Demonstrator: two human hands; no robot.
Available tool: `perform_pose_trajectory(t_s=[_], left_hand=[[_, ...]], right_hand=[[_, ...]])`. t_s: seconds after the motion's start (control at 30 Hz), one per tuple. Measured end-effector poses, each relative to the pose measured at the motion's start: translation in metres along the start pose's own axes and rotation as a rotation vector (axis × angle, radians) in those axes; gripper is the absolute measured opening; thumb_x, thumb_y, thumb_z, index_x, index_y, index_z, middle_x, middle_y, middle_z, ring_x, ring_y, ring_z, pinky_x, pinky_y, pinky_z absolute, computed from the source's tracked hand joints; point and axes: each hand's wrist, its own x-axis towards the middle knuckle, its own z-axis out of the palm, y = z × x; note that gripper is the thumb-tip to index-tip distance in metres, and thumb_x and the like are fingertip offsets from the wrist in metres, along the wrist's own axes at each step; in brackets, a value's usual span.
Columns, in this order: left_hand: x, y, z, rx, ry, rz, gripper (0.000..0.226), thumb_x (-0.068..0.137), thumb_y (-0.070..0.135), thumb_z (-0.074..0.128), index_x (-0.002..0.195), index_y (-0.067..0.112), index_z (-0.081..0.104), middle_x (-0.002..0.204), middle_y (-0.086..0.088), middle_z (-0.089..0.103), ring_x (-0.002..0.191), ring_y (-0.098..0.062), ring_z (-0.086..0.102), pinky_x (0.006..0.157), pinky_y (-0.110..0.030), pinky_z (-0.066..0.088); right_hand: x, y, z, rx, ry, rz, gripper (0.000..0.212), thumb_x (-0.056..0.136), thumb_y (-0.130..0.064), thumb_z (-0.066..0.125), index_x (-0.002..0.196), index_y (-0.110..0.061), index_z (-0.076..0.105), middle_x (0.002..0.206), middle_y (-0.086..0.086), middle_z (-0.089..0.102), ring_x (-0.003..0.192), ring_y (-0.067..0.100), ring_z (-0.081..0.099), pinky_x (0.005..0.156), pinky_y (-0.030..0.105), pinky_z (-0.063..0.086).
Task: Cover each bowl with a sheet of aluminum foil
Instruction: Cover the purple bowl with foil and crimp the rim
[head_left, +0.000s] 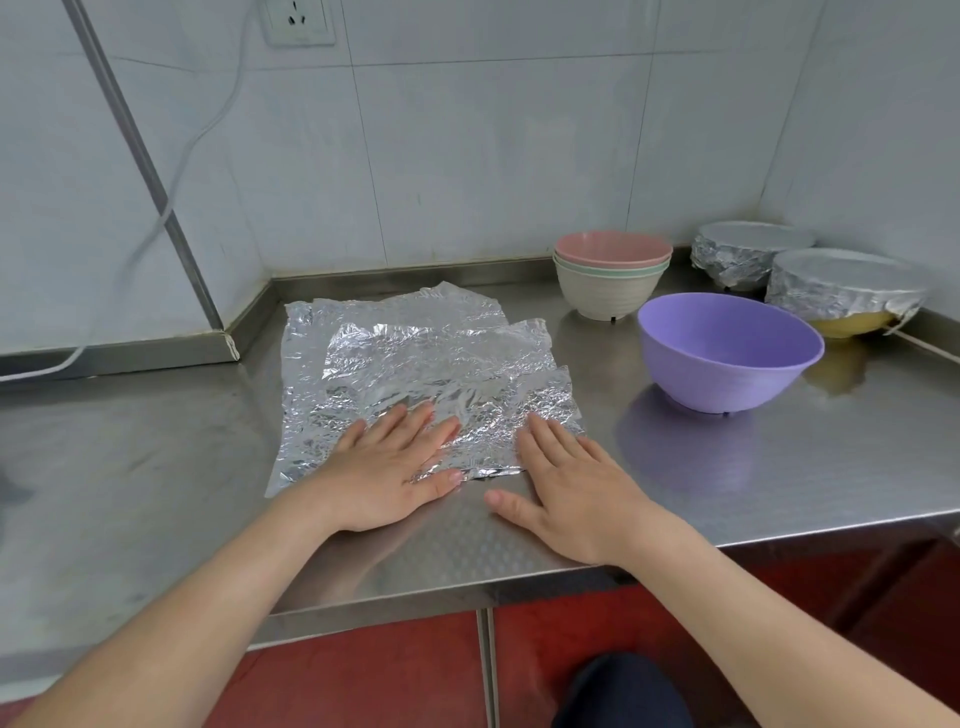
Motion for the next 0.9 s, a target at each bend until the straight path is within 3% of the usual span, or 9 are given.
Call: perform_pose_trajectory(t_s=[0.27, 0.33, 0.4, 0.5, 0.53, 0.6, 0.67, 0.77, 0.9], left_hand=[[0.000, 0.002, -0.002, -0.038, -0.028, -0.024, 0.078, 0.074, 0.082, 0.004, 0.144, 0.053, -0.014, 0.157, 0.019, -0.021, 0.144, -0.008, -0.020, 0.117, -0.045, -0.009], [0.000, 0.000, -0.005, -0.074, 0.013, -0.011, 0.085, 0.071, 0.089, 0.006, 0.147, 0.052, -0.002, 0.159, 0.017, -0.011, 0.146, -0.009, -0.012, 0.118, -0.045, -0.003], [-0.004, 0.004, -0.010, -0.104, 0.147, 0.034, 0.090, 0.068, 0.091, 0.017, 0.146, 0.046, 0.025, 0.159, 0.013, 0.014, 0.146, -0.013, 0.009, 0.117, -0.042, 0.011], [-0.006, 0.010, -0.013, -0.091, 0.383, 0.257, 0.035, 0.093, 0.049, 0.049, 0.119, 0.029, 0.062, 0.124, 0.010, 0.059, 0.115, -0.012, 0.051, 0.098, -0.031, 0.040], [-0.006, 0.011, -0.014, -0.025, 0.401, 0.307, 0.027, 0.096, 0.042, 0.048, 0.111, 0.027, 0.064, 0.112, 0.011, 0.064, 0.104, -0.011, 0.055, 0.091, -0.029, 0.044], [-0.005, 0.013, -0.015, 0.124, 0.408, 0.335, 0.033, 0.099, 0.040, 0.034, 0.099, 0.024, 0.063, 0.095, 0.010, 0.065, 0.090, -0.013, 0.059, 0.079, -0.032, 0.048], [0.000, 0.010, -0.015, 0.148, 0.476, 0.326, 0.039, 0.095, 0.038, 0.026, 0.088, 0.021, 0.060, 0.082, 0.005, 0.064, 0.077, -0.019, 0.062, 0.067, -0.038, 0.050], [0.004, 0.006, -0.026, -0.010, 0.697, 0.162, 0.038, 0.095, 0.036, 0.034, 0.098, 0.022, 0.069, 0.084, -0.002, 0.072, 0.075, -0.029, 0.066, 0.065, -0.033, 0.051], [-0.008, 0.016, -0.071, -0.210, 1.148, 0.037, 0.016, 0.095, 0.015, 0.058, 0.103, 0.013, 0.072, 0.083, -0.004, 0.074, 0.071, -0.025, 0.067, 0.064, -0.025, 0.041]], right_hand=[[-0.007, 0.018, 0.003, 0.015, 0.042, 0.063, 0.111, 0.065, -0.082, -0.006, 0.155, -0.018, -0.004, 0.161, -0.003, -0.012, 0.148, 0.011, -0.012, 0.120, 0.035, 0.000], [-0.009, 0.019, 0.005, 0.064, 0.132, 0.050, 0.094, 0.080, -0.077, 0.005, 0.155, -0.022, -0.001, 0.162, -0.008, -0.009, 0.147, 0.007, -0.011, 0.119, 0.033, 0.001], [-0.011, 0.022, 0.007, 0.105, 0.202, 0.041, 0.076, 0.093, -0.065, 0.021, 0.155, -0.026, 0.003, 0.162, -0.009, -0.005, 0.147, 0.006, -0.009, 0.118, 0.031, 0.003], [-0.010, 0.023, 0.009, 0.091, 0.250, 0.021, 0.061, 0.098, -0.056, 0.030, 0.153, -0.031, 0.017, 0.162, -0.008, 0.009, 0.148, 0.008, 0.003, 0.117, 0.032, 0.008], [-0.009, 0.023, 0.011, 0.096, 0.259, 0.019, 0.060, 0.098, -0.056, 0.030, 0.152, -0.032, 0.019, 0.161, -0.008, 0.012, 0.148, 0.008, 0.005, 0.117, 0.032, 0.008], [-0.010, 0.023, 0.011, 0.137, 0.271, 0.026, 0.062, 0.097, -0.056, 0.033, 0.153, -0.032, 0.018, 0.162, -0.009, 0.010, 0.148, 0.008, 0.003, 0.117, 0.032, 0.009], [-0.011, 0.024, 0.008, 0.284, 0.330, 0.026, 0.067, 0.097, -0.053, 0.040, 0.154, -0.029, 0.016, 0.161, -0.012, 0.005, 0.147, 0.004, -0.001, 0.118, 0.028, 0.010], [-0.019, 0.025, -0.003, 0.804, 0.543, 0.104, 0.069, 0.095, -0.038, 0.056, 0.153, -0.027, 0.020, 0.159, -0.016, 0.012, 0.143, -0.006, 0.008, 0.114, 0.016, 0.009], [-0.029, 0.027, -0.022, 1.320, 0.623, 0.187, 0.075, 0.090, -0.036, 0.064, 0.152, -0.033, 0.021, 0.154, -0.023, 0.022, 0.136, -0.007, 0.024, 0.115, 0.026, 0.022]])
